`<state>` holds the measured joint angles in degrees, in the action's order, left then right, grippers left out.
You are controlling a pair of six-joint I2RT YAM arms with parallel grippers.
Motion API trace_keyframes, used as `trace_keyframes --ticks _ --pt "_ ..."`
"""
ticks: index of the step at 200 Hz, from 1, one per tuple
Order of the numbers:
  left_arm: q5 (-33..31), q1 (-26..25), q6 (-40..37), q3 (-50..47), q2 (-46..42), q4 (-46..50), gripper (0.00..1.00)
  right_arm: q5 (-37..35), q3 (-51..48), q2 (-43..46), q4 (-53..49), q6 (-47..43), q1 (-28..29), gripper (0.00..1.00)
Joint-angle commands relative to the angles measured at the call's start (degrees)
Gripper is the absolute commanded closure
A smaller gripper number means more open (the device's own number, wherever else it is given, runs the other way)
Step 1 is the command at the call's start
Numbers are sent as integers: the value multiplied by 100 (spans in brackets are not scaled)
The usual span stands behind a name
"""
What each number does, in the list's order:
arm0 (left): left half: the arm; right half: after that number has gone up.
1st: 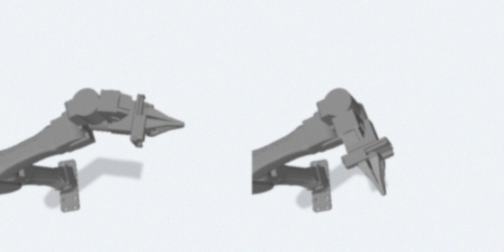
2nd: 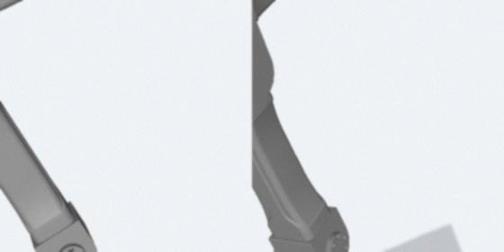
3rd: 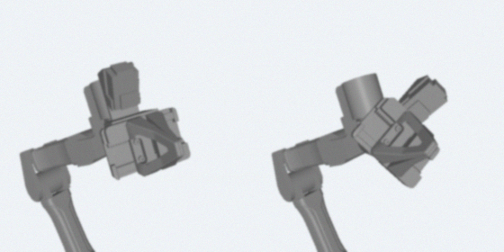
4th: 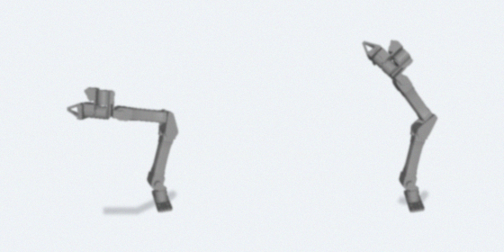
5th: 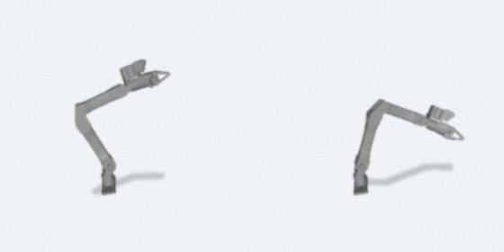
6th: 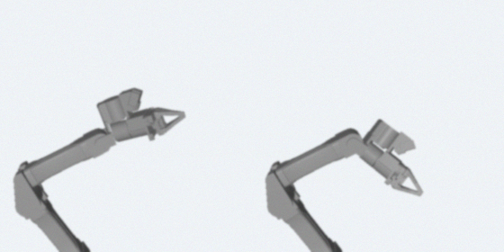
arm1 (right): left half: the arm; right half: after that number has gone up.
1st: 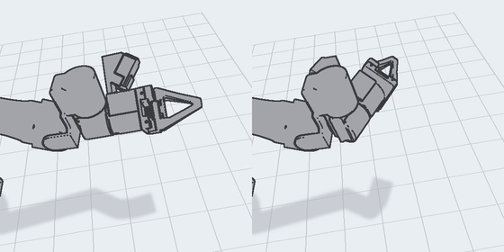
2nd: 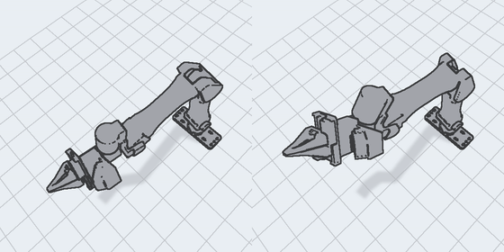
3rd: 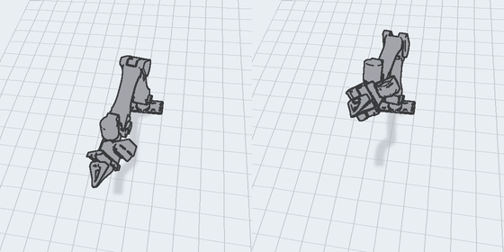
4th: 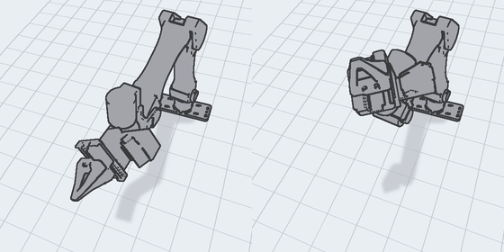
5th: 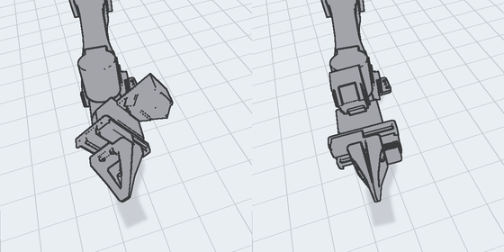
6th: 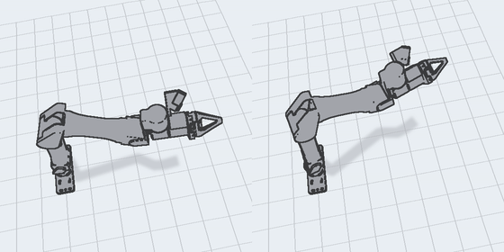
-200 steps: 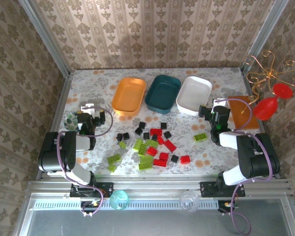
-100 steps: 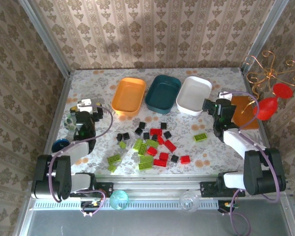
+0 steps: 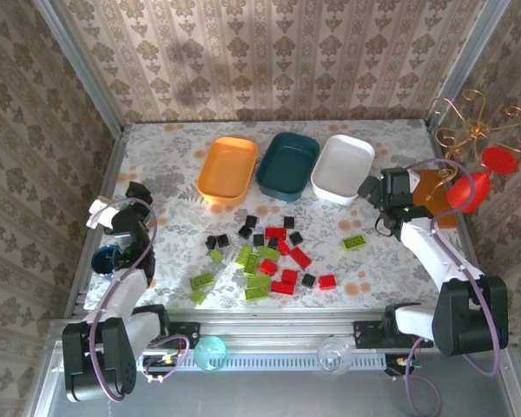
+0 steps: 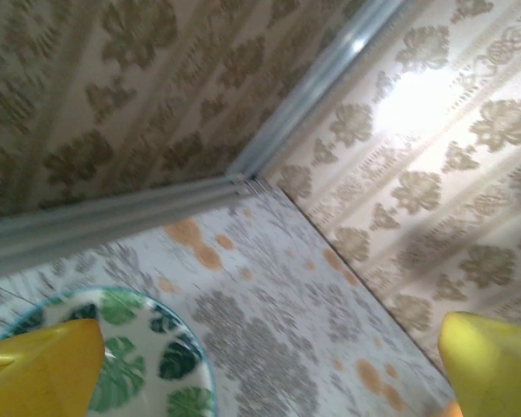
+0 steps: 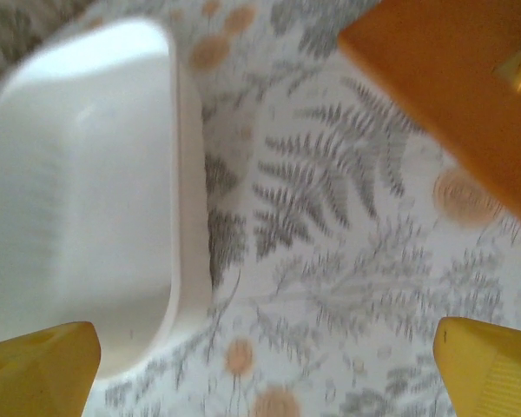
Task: Sort the legos into containers by color
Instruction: Pick up the lego from the middle-right of the table.
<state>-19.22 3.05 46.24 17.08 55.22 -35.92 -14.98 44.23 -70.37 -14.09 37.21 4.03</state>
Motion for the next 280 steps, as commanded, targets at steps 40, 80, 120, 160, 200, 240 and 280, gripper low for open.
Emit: trace_keyframes --ticks 40,80,120,160,200,240,280 --pt "1904 -72 747 318 -186 270 0 -533 26 130 -1889 579 1072 0" --pt "2542 -990 -51 808 -265 1429 3 -267 -211 -198 -1994 1281 1241 0" --pt "2415 -1904 -649 990 -295 2106 2 -466 -195 -468 -1887 2012 1523 2" --pt "2184 -2247 -975 983 -457 2504 0 -457 -217 -803 -1805 2338 1548 7" --pt "2170 -2265 -1000 964 -508 2577 0 -217 -315 -1331 -1461 2374 1560 16" --pt "2151 -2274 -1019 964 -477 2556 0 -158 -73 -1579 -1531 2110 1618 23" --pt "2151 -2300 -1029 990 -457 2631 0 -71 -5 -1652 -1572 1890 1639 39"
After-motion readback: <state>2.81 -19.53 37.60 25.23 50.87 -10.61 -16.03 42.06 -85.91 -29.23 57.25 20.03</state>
